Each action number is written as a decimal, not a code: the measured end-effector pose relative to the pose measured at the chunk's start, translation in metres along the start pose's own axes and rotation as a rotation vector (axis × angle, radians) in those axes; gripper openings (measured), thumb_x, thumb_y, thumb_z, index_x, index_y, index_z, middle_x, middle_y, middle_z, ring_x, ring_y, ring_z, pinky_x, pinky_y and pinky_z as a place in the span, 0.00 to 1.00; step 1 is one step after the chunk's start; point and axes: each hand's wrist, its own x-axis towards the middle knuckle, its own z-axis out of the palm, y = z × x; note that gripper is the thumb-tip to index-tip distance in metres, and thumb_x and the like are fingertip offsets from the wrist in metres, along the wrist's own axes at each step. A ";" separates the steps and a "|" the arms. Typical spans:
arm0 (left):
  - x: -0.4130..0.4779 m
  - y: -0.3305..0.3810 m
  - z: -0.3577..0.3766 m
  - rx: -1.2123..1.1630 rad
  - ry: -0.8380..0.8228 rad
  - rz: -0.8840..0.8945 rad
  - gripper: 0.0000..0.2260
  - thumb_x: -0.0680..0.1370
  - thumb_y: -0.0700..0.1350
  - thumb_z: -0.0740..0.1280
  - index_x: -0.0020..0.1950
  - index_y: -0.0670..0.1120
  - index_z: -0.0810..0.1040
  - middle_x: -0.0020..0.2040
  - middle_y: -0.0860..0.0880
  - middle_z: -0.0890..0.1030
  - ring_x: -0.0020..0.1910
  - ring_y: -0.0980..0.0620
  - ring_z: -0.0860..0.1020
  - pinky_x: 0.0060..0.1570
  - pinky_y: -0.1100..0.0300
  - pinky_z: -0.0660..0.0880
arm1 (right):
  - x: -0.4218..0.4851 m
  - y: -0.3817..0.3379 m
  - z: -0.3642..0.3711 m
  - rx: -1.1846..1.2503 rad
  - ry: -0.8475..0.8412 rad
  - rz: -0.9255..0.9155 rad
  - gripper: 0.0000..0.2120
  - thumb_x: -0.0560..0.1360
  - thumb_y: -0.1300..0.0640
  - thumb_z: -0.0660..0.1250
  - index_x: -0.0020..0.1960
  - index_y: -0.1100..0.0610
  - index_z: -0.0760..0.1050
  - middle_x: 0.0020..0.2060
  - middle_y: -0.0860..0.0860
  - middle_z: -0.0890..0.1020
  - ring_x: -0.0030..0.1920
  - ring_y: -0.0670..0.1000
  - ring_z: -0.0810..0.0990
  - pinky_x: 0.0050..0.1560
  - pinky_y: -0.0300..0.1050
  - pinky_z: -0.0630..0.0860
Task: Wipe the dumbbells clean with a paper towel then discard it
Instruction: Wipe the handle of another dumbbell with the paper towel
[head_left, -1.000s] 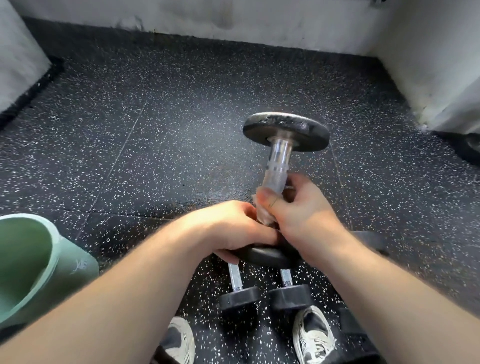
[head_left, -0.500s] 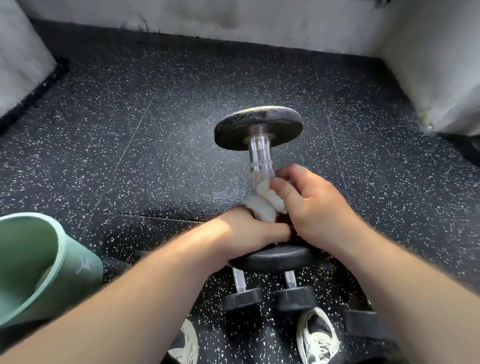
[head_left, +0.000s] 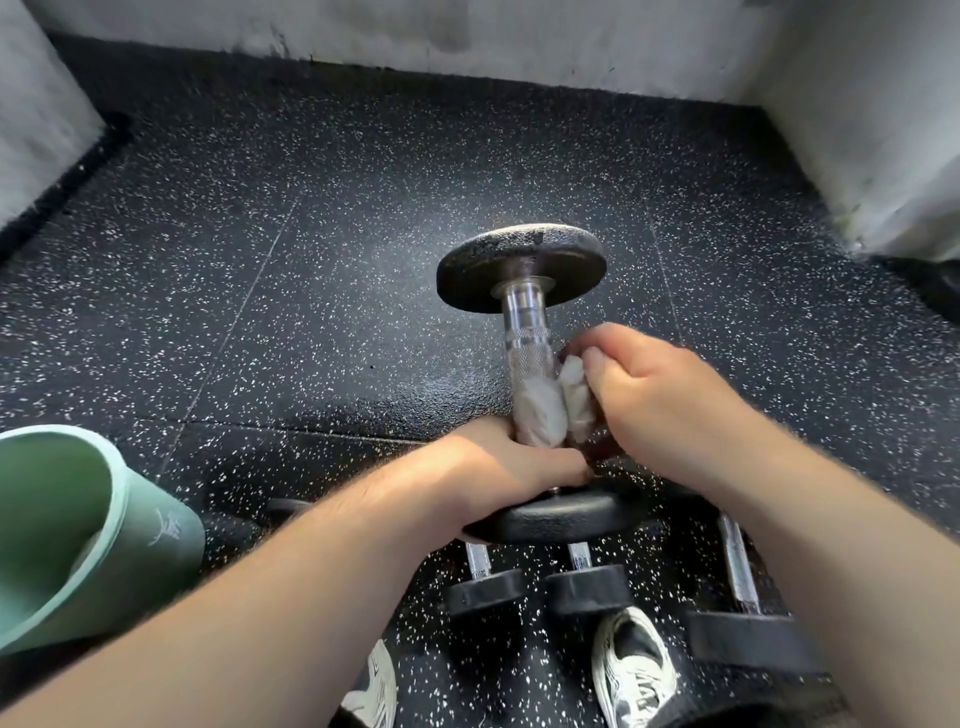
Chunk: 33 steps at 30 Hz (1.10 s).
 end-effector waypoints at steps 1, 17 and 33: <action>0.001 0.000 0.000 -0.007 -0.003 0.006 0.14 0.67 0.57 0.76 0.47 0.51 0.83 0.43 0.53 0.85 0.43 0.54 0.83 0.43 0.62 0.78 | 0.000 0.001 -0.003 0.089 -0.036 0.030 0.11 0.82 0.49 0.57 0.49 0.49 0.77 0.39 0.47 0.83 0.40 0.48 0.81 0.42 0.41 0.77; -0.002 0.007 0.006 -0.138 -0.095 -0.035 0.12 0.68 0.57 0.76 0.44 0.51 0.81 0.36 0.51 0.83 0.34 0.50 0.80 0.38 0.57 0.79 | 0.010 0.017 -0.013 -0.290 0.131 0.169 0.06 0.76 0.44 0.70 0.44 0.44 0.81 0.49 0.50 0.83 0.46 0.51 0.78 0.44 0.41 0.71; -0.002 0.007 0.010 -0.120 -0.089 -0.036 0.11 0.69 0.56 0.75 0.43 0.50 0.81 0.35 0.51 0.83 0.34 0.50 0.81 0.35 0.58 0.79 | 0.005 0.008 -0.006 0.341 -0.110 0.084 0.16 0.79 0.45 0.67 0.43 0.58 0.79 0.35 0.58 0.85 0.31 0.51 0.73 0.36 0.49 0.71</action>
